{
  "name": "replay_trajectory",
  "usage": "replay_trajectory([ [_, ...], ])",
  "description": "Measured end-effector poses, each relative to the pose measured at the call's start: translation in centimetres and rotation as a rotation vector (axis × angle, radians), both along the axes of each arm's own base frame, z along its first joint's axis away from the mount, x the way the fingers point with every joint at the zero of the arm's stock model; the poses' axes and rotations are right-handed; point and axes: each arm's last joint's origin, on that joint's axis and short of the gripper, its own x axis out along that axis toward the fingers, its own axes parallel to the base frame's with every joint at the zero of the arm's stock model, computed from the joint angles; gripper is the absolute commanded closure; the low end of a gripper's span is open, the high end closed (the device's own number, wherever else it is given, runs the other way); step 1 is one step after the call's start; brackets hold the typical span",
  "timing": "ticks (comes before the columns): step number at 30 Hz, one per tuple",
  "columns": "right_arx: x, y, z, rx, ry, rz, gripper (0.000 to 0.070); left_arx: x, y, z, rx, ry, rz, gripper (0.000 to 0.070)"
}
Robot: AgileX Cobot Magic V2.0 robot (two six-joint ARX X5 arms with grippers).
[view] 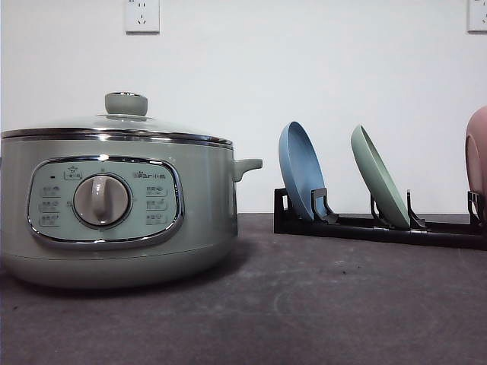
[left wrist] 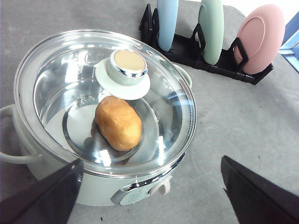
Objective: Transfer potato from steamer to green plate
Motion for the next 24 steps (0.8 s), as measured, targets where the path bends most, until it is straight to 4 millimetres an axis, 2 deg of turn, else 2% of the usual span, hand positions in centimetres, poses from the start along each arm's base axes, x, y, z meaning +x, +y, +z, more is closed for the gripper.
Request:
replay_trajectory([
  [7, 4.6, 0.2, 2.5, 0.035, 0.001, -0.024, 0.0157, 0.0, 0.0, 0.0, 0.0, 0.0, 0.0, 0.0101],
  [12, 9.2, 0.4, 4.0, 0.043, 0.0, -0.031, 0.0157, 0.0, 0.0, 0.0, 0.0, 0.0, 0.0, 0.0104],
  [18, 14.8, 0.6, 4.0, 0.053, 0.054, -0.042, 0.0158, 0.0, 0.0, 0.0, 0.0, 0.0, 0.0, 0.0104],
  [24, 19.4, 0.9, 2.8, 0.026, 0.092, -0.08, 0.0158, 0.0, 0.0, 0.0, 0.0, 0.0, 0.0, 0.0104],
])
